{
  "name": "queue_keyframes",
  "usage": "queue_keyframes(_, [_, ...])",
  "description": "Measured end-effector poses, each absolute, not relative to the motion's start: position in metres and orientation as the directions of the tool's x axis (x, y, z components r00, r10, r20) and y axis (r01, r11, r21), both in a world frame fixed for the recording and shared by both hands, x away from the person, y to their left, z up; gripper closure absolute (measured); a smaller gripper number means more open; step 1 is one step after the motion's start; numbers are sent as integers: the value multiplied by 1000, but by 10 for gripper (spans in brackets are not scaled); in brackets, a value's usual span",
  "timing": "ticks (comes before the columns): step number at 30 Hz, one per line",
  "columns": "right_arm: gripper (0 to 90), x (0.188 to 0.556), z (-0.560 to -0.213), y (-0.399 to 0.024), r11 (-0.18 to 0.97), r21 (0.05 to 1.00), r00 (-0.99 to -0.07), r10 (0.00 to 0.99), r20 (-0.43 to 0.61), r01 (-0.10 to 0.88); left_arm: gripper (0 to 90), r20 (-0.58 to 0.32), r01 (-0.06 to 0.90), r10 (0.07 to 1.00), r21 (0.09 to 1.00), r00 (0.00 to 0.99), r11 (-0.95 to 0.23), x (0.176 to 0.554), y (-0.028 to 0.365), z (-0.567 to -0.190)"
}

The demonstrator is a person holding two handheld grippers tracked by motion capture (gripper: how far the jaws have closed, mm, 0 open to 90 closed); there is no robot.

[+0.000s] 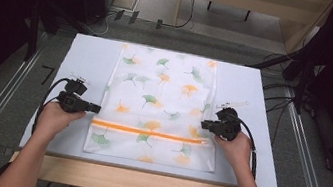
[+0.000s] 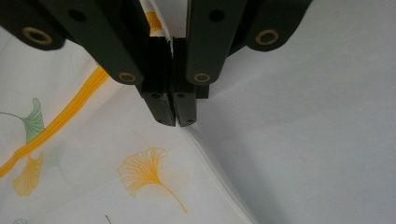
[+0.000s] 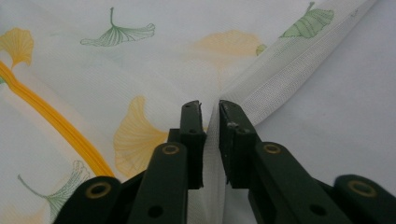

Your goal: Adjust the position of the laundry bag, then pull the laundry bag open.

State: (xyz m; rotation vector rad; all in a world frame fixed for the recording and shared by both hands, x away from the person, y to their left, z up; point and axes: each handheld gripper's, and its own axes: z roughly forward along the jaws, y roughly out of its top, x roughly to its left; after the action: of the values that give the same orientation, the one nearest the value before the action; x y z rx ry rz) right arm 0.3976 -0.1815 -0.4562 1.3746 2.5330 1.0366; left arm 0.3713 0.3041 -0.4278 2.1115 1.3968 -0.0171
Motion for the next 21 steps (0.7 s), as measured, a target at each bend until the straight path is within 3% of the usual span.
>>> queue_keyframes(5, [624,396,-455,-183,385,600,-612,757,230,701,685,-333,833,837,502,434,-233,370,305,-423])
queue_keyframes(9, [540,395,-452,-186,370,610,-605,761,232,700,554,-351,816,814,528,463,-237,368,304,-420])
queue_keyframes(14, [505,394,-449,-188,363,620,-604,763,231,696,467,-332,812,814,520,477,-264,366,300,-421])
queue_keyframes(21, [490,382,-438,-192,363,641,-615,758,219,676,434,-333,791,788,536,518,-294,362,291,-418])
